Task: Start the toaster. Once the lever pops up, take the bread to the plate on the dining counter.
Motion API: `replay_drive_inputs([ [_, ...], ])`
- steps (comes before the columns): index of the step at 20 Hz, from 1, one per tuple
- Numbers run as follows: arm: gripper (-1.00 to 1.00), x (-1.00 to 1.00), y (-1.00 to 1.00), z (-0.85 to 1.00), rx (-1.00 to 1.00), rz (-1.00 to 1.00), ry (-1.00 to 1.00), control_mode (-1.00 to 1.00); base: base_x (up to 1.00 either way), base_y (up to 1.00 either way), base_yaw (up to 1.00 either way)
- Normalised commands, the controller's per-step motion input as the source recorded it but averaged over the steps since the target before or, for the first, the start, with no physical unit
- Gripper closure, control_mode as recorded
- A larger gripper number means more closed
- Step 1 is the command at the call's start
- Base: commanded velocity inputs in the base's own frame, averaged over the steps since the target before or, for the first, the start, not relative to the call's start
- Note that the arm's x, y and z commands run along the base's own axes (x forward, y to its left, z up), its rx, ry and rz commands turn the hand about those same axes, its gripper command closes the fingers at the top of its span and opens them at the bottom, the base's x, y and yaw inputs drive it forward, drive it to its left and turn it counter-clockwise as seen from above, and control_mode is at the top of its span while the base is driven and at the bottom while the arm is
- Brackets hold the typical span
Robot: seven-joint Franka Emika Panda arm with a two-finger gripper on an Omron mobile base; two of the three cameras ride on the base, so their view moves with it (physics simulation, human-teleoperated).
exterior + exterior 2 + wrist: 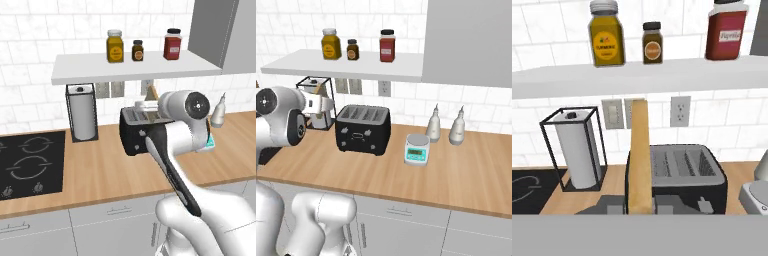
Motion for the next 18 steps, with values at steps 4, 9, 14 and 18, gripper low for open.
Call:
replay_drive_inputs([
  [4,1.0,-1.0,0.0,0.03,0.0,-0.01,0.05,-1.0,0.0,0.0,0.0],
  [9,1.0,-1.0,0.0,0.0,0.0,0.0,0.01,-1.0,0.0,0.0,0.0],
  [14,1.0,-0.03,0.0,0.0,0.0,0.0,0.0,-1.0,0.0,0.0,0.0],
  [18,1.0,0.0,0.0,0.0,0.0,0.0,0.0,-1.0,0.0,0.0,0.0],
])
